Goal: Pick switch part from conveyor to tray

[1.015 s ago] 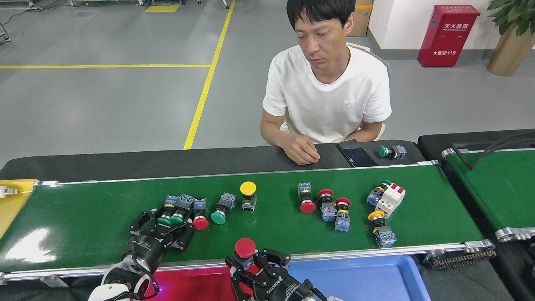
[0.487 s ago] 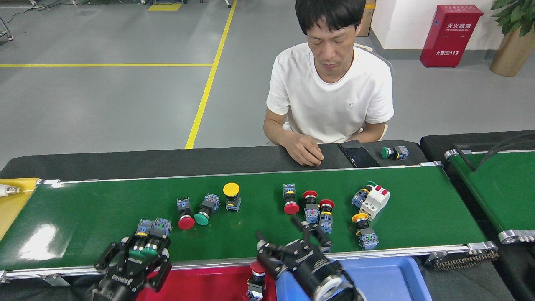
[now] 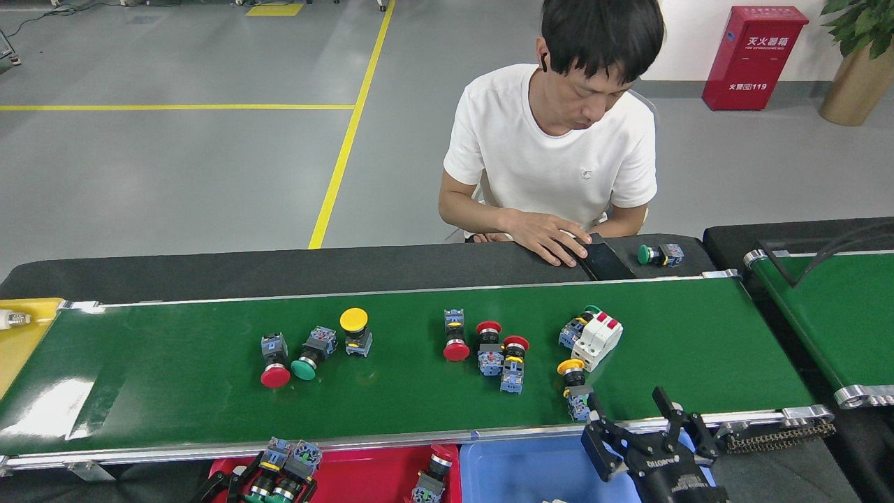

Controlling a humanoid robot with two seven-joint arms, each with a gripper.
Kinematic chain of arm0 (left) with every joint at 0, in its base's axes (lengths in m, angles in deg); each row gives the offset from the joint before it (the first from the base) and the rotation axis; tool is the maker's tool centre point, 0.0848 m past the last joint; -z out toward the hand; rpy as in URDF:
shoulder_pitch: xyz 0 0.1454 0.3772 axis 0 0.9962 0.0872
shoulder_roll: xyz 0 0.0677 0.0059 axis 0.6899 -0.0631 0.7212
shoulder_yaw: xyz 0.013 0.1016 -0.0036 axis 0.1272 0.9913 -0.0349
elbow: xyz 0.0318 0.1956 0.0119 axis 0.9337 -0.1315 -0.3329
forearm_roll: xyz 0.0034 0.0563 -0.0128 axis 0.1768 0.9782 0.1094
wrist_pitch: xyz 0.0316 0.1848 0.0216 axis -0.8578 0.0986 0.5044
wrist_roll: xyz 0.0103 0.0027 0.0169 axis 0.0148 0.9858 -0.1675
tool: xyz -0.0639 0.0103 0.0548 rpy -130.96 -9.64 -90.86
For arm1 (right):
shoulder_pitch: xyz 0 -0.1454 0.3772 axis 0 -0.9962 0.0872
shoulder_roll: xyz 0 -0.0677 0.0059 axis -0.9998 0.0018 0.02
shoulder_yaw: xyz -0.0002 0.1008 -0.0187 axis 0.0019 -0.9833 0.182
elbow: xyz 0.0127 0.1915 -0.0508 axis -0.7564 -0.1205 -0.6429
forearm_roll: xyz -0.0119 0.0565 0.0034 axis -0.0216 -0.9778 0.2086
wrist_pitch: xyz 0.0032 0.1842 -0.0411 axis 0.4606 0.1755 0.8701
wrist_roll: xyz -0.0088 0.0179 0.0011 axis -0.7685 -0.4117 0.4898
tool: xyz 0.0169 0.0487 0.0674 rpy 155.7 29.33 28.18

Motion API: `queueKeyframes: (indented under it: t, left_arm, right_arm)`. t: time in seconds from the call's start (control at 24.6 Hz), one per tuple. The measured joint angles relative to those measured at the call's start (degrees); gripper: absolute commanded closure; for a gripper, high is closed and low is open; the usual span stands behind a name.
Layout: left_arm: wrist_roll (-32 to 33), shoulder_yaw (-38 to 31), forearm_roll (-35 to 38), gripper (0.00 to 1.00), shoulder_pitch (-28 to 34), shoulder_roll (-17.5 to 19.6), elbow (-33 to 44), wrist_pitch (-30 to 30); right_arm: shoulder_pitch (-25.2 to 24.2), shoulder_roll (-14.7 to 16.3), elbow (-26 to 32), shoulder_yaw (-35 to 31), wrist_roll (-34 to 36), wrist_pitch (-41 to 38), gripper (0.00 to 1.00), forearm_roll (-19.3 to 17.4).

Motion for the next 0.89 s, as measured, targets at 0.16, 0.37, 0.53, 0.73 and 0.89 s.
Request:
queueKeyframes:
  t: [0.16, 0.37, 0.53, 0.73, 0.89]
  left_arm:
    - [-0.2, -3.43, -4.97, 0.0, 0.01, -0.3, 0.12, 0.0]
    - [1.25, -11.42, -7.14, 0.0, -0.14, -0.66, -0.8, 0.54]
    - [3.08, -15.99, -7.75, 0.0, -0.93, -1.93, -3.91, 0.75]
    - [4.78, -15.9, -7.2, 0.0, -6.76, -1.87, -5.91, 1.91]
    - [7.23, -15.56, -3.79, 0.0, -14.79, -0.91, -11.95, 3.55]
  right_arm:
    - [1.18, -1.08, -0.04, -0.1, 0.34, -0.98, 0.03, 0.0]
    - [6.62, -6.88, -3.67, 2.78, -4.95, -1.36, 0.03, 0.32]
    - [10.48, -8.15, -8.91, 8.3, -7.66, -0.74, 0.06, 1.5]
    - [11.83, -8.65, -10.83, 10.52, -9.72, 1.69, 0.43, 2.48]
    - [13.17, -8.62, -12.22, 10.81, -10.25, 1.98, 0.9, 2.43]
